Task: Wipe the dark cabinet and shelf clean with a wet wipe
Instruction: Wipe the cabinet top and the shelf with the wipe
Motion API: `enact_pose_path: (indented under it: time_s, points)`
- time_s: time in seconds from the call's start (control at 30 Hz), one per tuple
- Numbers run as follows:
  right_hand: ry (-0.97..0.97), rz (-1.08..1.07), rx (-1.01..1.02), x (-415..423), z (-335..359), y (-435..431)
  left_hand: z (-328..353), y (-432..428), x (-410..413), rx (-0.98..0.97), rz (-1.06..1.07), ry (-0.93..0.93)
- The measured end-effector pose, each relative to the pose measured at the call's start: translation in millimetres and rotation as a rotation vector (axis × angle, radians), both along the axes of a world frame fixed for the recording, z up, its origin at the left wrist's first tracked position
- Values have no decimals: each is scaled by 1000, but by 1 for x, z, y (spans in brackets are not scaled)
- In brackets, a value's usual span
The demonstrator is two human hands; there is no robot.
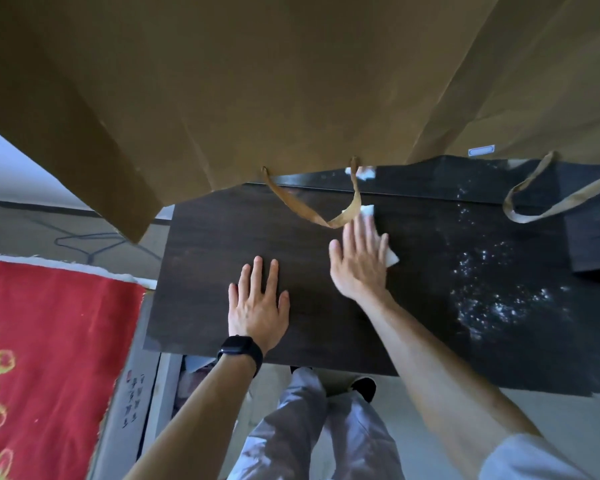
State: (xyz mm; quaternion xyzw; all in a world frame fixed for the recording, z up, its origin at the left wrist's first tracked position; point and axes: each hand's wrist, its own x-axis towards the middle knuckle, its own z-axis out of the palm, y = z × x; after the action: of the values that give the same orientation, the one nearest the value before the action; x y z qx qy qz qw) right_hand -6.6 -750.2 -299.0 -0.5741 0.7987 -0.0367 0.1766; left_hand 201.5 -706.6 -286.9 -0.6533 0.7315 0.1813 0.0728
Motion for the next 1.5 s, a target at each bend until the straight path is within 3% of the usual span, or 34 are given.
enact_pose_path:
  time_s: [0.07,0.13,0.33,0.43,0.57,0.63,0.8,0.97,1.03,1.1,1.2,1.37,1.5]
  points:
    - [28,263,-3,27,-4,6,-1,0,3,-8,-11,2]
    - [47,332,-19,7,-6,2,-3,0,3,-16,-24,2]
    - [23,-329,19,-135,-2,10,-7,8,-8,-66,-122,45]
    - [-23,-428,9,-109,3,3,-10,8,-25,-62,-194,88]
    - [43,136,-71,-32,-3,16,-13,3,-48,-43,-193,97]
    - [31,252,-82,-52,-5,11,-13,-1,-58,-52,-253,97]
    - [142,-126,-71,-166,-13,8,-15,-2,-83,-52,-253,115]
    - [-35,-598,-3,-210,-6,13,-16,3,-96,-22,-193,72]
    - [-34,-492,-26,-173,-3,13,-14,5,-103,-20,-168,52]
    - [-10,-228,-32,-130,-5,21,-13,8,-113,-29,-130,47]
    - [-22,-87,-48,-144,-7,24,-13,13,-130,-25,-139,58]
    - [-6,-380,-24,-265,-8,31,-7,32,-173,-2,-203,69]
    - [-46,-553,-33,-310,-6,41,-1,47,-206,44,-138,34]
